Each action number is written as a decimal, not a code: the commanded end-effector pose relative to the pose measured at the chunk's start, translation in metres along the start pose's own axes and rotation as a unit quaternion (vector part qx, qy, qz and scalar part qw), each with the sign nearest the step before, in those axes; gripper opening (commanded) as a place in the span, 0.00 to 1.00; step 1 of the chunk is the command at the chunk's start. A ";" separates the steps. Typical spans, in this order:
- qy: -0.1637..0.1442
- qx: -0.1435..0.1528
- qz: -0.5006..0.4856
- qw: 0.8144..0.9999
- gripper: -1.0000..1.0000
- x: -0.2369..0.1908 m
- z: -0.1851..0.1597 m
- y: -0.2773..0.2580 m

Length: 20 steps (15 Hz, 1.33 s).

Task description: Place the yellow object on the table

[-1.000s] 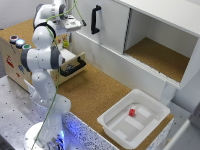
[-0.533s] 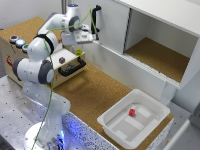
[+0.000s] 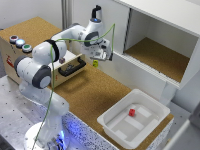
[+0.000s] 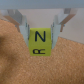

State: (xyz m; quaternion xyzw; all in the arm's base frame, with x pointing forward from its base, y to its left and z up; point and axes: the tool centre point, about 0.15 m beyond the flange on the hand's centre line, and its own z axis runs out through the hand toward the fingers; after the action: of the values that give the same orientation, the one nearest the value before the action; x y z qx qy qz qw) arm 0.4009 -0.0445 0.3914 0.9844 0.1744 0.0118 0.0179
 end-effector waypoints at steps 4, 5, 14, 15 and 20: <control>-0.008 0.022 0.022 0.999 0.00 -0.004 0.048 0.029; -0.009 0.024 0.026 0.999 0.00 -0.007 0.056 0.036; -0.023 -0.009 0.058 0.998 0.00 -0.022 0.120 0.106; -0.030 -0.011 0.076 0.997 0.00 -0.023 0.127 0.106; -0.061 -0.014 0.115 0.991 0.00 -0.013 0.165 0.089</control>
State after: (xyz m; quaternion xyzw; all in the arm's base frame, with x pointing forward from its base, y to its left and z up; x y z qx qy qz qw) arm 0.4140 -0.1450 0.2735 0.9949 0.0978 -0.0236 0.0112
